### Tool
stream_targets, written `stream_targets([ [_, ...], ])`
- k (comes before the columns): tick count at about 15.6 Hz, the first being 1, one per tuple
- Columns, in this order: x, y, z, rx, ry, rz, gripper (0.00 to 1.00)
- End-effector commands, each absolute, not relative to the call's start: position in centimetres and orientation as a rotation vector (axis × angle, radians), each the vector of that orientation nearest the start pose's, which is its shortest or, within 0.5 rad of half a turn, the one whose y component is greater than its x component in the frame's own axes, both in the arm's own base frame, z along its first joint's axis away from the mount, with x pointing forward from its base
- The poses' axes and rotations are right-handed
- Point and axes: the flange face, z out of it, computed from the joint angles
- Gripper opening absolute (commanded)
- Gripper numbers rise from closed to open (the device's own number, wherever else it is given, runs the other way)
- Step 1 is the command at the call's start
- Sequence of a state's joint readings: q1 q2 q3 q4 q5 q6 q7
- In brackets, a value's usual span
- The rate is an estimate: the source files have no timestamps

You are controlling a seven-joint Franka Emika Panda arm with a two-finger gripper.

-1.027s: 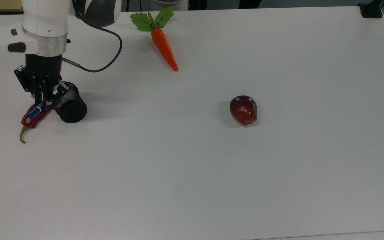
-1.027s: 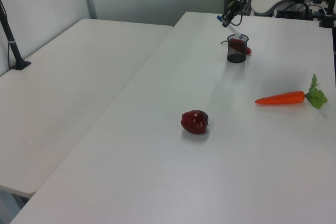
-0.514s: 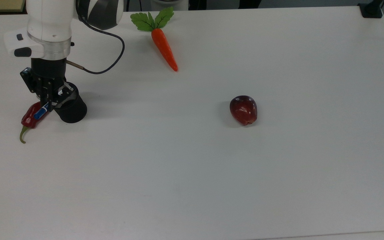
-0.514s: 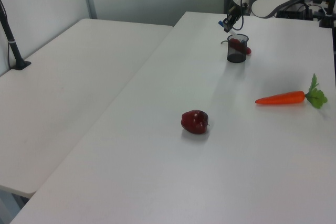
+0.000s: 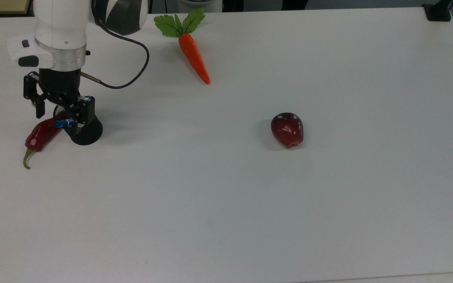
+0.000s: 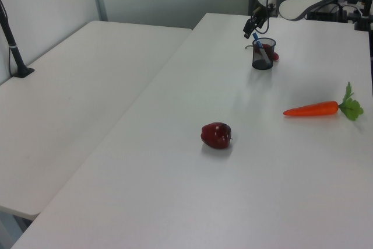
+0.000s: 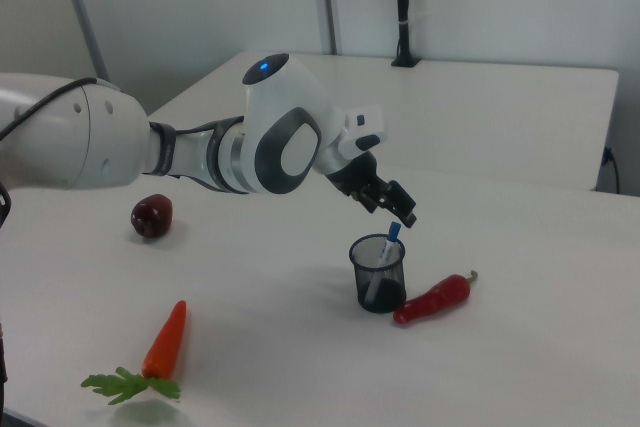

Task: Place marker

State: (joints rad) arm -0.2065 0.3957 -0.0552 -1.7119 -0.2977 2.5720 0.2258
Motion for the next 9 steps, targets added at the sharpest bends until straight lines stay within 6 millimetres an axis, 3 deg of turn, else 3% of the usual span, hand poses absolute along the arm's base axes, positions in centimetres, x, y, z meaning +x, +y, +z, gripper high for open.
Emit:
stream_targets([
  [1, 67.9, -14.4, 43.2, -3.232, 0.425, -0.848, 1.00],
  [5, 68.6, -9.3, 45.0, -3.203, 0.334, -0.899, 1.00],
  [9, 68.6, -2.2, 46.3, -3.211, 0.231, -0.812, 1.00],
])
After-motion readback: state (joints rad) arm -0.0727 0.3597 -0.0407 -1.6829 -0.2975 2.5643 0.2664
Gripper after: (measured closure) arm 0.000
